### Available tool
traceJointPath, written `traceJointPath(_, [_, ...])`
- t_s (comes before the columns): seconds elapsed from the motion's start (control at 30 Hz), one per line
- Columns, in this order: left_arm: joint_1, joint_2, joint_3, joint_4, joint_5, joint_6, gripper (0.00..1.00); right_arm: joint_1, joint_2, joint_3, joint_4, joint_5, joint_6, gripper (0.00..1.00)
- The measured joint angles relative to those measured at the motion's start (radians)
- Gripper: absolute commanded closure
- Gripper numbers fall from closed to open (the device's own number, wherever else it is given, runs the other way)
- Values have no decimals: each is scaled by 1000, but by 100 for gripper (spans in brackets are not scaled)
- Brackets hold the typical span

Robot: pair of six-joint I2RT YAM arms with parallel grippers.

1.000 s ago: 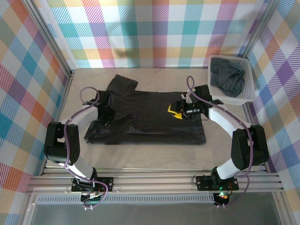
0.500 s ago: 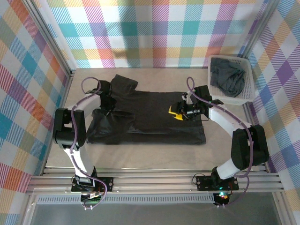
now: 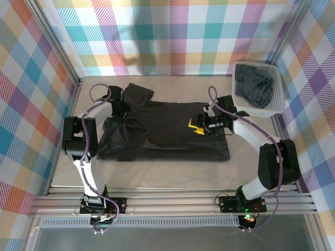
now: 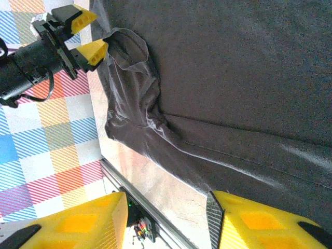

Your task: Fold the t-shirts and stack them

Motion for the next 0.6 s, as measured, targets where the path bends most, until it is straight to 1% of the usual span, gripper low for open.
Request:
traceJointPath(0.2, [0, -183, -140, 18, 2, -20, 42, 0, 0, 0, 0, 0, 0, 55])
traceJointPath(0.33, [0, -278, -221, 19, 17, -39, 38, 0, 0, 0, 1, -1, 0, 55])
traceJointPath(0.4, [0, -284, -250, 21, 31, -51, 35, 0, 2, 0, 1, -1, 0, 55])
traceJointPath(0.6, [-8, -214, -268, 62, 68, -92, 33, 0, 16, 1, 1, -2, 0, 55])
